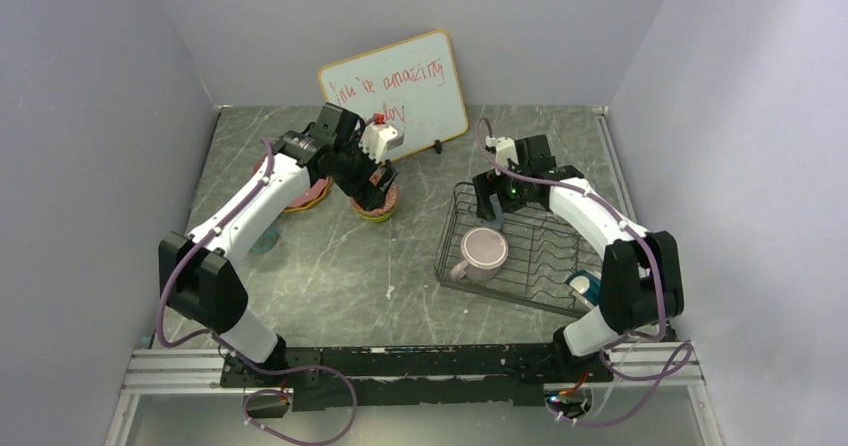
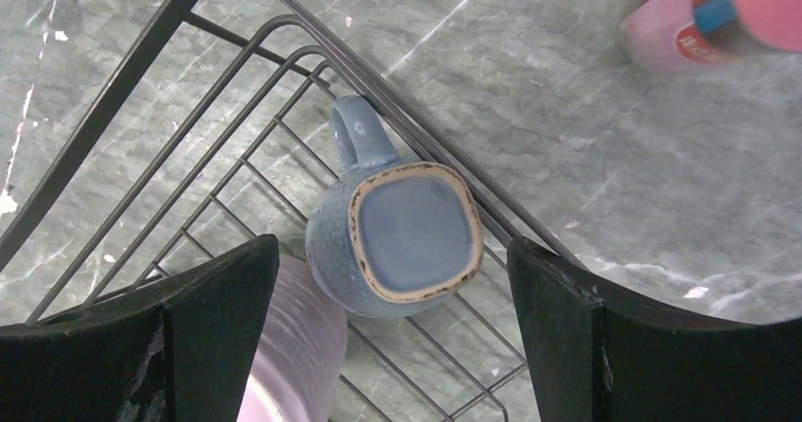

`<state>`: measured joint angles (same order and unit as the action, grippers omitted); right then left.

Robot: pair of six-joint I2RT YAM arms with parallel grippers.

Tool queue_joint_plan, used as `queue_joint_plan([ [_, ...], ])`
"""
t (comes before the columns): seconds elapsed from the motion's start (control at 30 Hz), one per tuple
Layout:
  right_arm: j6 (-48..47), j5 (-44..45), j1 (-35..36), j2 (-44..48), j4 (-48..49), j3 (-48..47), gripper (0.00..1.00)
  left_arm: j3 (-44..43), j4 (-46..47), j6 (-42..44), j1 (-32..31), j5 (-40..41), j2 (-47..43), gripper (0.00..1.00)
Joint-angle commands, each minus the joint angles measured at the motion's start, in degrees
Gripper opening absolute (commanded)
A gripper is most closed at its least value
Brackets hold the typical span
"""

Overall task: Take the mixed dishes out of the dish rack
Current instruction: Pick up the cup from the dish rack.

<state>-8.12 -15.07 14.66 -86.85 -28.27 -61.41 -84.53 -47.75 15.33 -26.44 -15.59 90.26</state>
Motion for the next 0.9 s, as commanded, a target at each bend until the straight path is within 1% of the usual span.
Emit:
queue_joint_plan([
  [0.0, 1.4, -3.4, -1.0, -1.9, 2.5, -0.6, 0.94, 0.0, 1.3, -0.1, 0.1, -0.8, -2.4, 0.94],
  [0.27, 1.7, -4.2, -1.1, -4.5, 3.4, -0.8, 0.88, -0.2, 1.2, 0.0, 0.1, -1.0, -2.0, 0.94],
  [0.37, 1.8, -4.4, -1.1, -5.3, 3.6, -1.2, 0.81, -0.4, 1.0, 0.0, 0.1, -1.2, -1.9, 0.94],
  [0.43, 1.9, -5.3, -1.2, -5.4, 3.6, -1.5, 0.73, -0.4, 0.9, 0.1, 0.1, -1.1, -1.8, 0.94],
  [0.63, 2.3, -7.2, -1.5, -2.0, 4.9, -1.7, 0.43, -0.3, 0.9, 0.6, 0.1, -0.3, -2.2, 0.94],
  [0.7, 2.8, -8.6, -2.2, -0.2, 5.4, -2.1, 0.3, -0.6, 1.0, 0.7, 0.1, 0.1, -2.0, 0.94],
  [0.8, 4.1, -10.6, -3.3, 2.5, 6.5, -2.9, 0.03, -1.7, 0.8, 0.2, 0.1, 0.0, -1.6, 0.94],
  [0.83, 4.5, -11.1, -3.7, 3.3, 6.8, -3.2, 0.0, -2.1, 0.8, 0.1, 0.1, -0.2, -1.4, 0.94],
  [0.87, 5.0, -11.7, -3.9, 4.4, 7.2, -3.4, 0.0, -2.5, 0.9, -0.2, 0.1, -0.4, -1.2, 0.94],
])
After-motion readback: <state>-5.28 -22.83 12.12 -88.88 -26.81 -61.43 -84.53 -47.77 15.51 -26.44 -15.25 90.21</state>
